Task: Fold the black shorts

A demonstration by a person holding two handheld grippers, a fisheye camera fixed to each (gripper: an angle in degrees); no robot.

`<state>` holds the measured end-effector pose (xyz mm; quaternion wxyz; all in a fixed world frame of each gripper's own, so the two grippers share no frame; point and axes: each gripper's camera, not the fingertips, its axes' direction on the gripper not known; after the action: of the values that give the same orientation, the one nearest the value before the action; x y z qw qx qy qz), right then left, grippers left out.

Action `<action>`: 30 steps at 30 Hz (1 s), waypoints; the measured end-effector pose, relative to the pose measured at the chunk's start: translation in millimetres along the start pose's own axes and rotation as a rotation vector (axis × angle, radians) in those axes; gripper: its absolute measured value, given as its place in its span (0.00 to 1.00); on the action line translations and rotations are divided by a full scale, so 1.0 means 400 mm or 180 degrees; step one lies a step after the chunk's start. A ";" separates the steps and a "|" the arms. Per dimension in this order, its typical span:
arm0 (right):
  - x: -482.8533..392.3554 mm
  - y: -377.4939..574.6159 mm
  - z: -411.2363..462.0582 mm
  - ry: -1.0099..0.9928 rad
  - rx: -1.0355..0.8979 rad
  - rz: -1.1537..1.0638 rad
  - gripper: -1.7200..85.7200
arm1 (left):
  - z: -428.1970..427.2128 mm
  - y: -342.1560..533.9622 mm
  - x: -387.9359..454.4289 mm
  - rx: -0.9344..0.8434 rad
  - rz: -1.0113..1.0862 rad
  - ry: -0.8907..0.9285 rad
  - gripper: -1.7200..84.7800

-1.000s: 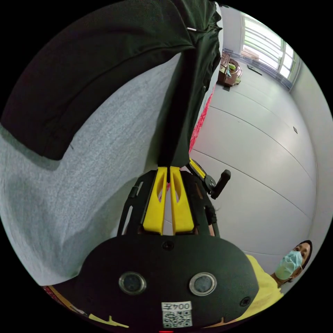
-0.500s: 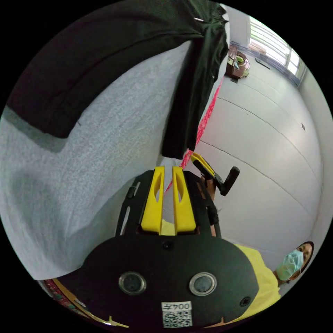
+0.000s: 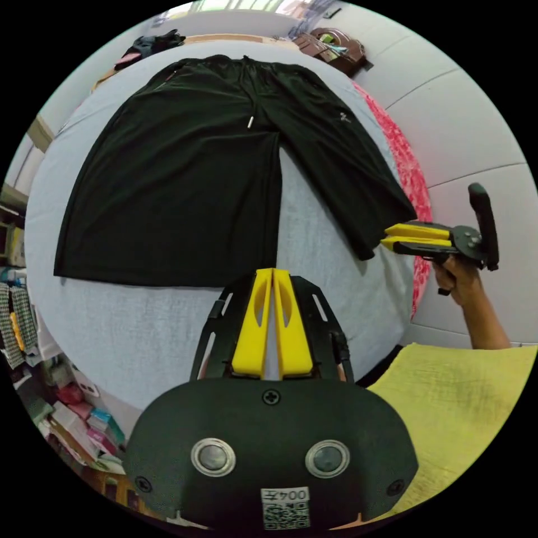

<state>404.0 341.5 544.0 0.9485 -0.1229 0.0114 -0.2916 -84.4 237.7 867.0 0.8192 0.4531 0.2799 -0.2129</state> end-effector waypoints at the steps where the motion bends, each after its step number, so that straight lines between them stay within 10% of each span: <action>1: -0.007 0.002 0.007 0.0114 0.0104 -0.0034 0.10 | 0.005 0.000 0.009 -0.0041 0.0042 -0.0033 0.03; 30: 0.090 -0.218 0.276 0.0218 -0.0658 0.1007 0.15 | -0.184 -0.183 0.216 -0.0557 0.1845 0.0089 0.02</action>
<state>396.1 276.9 673.7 0.9639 -0.2064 0.0927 -0.1401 -83.1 256.4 733.2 0.8778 0.4447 0.1675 0.0609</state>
